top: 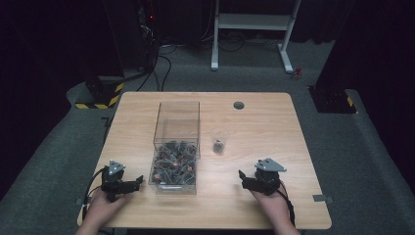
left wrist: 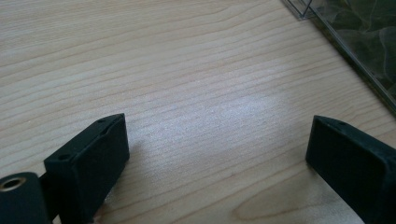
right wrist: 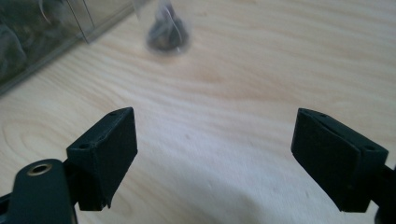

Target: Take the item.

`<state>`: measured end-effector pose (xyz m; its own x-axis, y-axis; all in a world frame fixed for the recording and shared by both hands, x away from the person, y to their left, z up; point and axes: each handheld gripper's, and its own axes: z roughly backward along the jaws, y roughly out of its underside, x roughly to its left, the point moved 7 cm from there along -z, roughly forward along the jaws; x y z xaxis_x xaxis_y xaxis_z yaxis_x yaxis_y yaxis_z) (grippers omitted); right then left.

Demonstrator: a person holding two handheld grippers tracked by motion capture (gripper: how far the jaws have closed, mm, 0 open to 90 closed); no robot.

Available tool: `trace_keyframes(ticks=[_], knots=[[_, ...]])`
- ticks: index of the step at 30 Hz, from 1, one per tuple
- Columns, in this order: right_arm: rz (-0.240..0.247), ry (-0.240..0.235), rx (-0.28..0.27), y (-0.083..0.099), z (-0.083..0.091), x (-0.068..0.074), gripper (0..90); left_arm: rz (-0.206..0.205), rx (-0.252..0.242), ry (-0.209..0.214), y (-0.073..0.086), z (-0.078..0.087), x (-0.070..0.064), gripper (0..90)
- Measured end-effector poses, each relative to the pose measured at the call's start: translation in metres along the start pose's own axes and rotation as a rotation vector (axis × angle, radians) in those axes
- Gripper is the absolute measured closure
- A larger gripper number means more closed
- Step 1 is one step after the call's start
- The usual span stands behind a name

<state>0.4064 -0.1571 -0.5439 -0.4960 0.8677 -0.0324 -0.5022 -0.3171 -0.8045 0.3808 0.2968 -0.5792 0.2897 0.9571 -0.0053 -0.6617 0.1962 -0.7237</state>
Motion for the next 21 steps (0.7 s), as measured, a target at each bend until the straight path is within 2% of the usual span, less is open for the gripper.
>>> trace_keyframes(ticks=[1,2,6,7,10,13,16,21], knots=[[0.0,0.0,0.0,0.0,0.0,0.0,14.6,0.0,0.0,0.0,0.0,0.0,0.0,6.2],[0.004,0.013,0.013,0.009,0.003,-0.004,14.6,0.0,0.0,0.0,0.0,0.0,0.0,6.2],[-0.001,0.031,0.052,0.026,0.008,-0.012,14.6,-0.001,0.001,0.0,0.0,0.0,0.0,6.2],[-0.001,0.031,0.052,0.026,0.008,-0.012,14.6,-0.001,0.001,0.0,0.0,0.0,0.0,6.2],[0.002,0.057,0.117,0.043,0.011,-0.017,14.6,-0.001,0.0,-0.002,0.0,0.0,0.0,6.2],[-0.013,0.055,0.141,0.047,0.013,-0.019,14.5,-0.003,0.001,-0.002,0.0,0.0,0.0,6.3],[-0.059,0.04,0.156,0.048,0.013,-0.018,14.2,-0.006,0.002,-0.003,0.0,0.0,0.0,6.3],[-0.071,0.052,0.158,0.048,0.012,-0.015,14.4,-0.007,0.004,-0.002,0.0,0.0,0.0,6.3]])
